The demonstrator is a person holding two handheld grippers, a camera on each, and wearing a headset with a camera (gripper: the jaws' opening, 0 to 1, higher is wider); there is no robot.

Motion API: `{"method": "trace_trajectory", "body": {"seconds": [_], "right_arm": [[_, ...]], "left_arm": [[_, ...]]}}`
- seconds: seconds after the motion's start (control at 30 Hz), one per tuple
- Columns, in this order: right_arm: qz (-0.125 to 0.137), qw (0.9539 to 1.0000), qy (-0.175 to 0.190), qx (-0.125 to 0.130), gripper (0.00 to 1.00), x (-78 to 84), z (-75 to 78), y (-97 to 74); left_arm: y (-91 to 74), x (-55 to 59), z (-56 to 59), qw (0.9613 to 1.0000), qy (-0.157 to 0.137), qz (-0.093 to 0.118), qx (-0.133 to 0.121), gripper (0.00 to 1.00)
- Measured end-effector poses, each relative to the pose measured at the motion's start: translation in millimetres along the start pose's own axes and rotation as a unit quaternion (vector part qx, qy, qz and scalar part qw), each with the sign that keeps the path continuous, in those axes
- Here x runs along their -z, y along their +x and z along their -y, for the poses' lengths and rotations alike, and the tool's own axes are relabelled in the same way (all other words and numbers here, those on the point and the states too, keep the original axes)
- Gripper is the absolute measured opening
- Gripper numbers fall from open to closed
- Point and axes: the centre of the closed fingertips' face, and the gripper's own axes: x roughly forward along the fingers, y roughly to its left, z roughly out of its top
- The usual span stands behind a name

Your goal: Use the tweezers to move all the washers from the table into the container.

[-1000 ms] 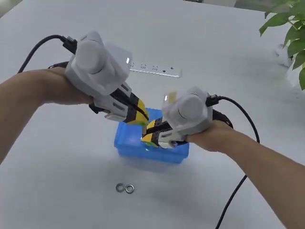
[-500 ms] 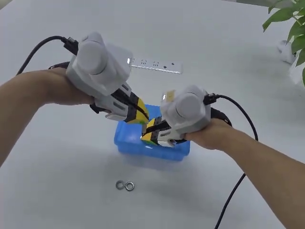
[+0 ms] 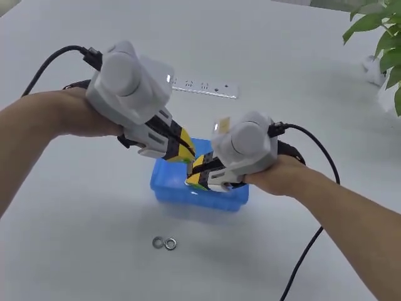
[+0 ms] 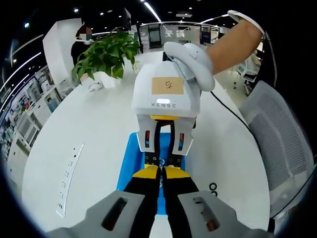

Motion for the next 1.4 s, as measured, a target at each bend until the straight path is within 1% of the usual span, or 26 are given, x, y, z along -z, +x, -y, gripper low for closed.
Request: {"method": "trace_trajectory", "body": {"seconds": [0.4,0.83,0.93,1.0,1.1,1.2,1.4], "right_arm": [[0.012,0.9999,-0.004,0.009,0.11,-13.3,-5.8,-15.4],[0.018,0.9997,-0.008,0.018,0.11,-23.9,-20.4,-30.3],[0.021,0.9995,-0.008,0.021,0.11,-25.1,-25.4,-34.3],[0.021,0.9995,-0.008,0.023,0.11,-24.9,-27.7,-35.6],[0.02,0.9995,-0.01,0.024,0.11,-24.2,-33.2,-37.6],[0.02,0.9994,-0.011,0.024,0.11,-24.2,-37.3,-38.6],[0.021,0.9994,-0.012,0.024,0.11,-25.4,-48.6,-38.9]], "left_arm": [[-13.8,-14.9,7.9,0.9999,0.011,0.006,0.0,0.05],[-24.9,-27.8,23.8,0.9998,0.019,0.006,-0.004,0.05],[-27.0,-30.9,29.2,0.9997,0.023,0.006,-0.004,0.05],[-27.4,-31.4,31.7,0.9996,0.026,0.005,-0.004,0.05],[-27.8,-31.9,38.7,0.9995,0.032,0.001,-0.001,0.05],[-28.2,-32.5,42.3,0.9994,0.034,0.001,-0.002,0.05],[-29.0,-33.7,53.7,0.9993,0.037,0.0,-0.001,0.05]]}}
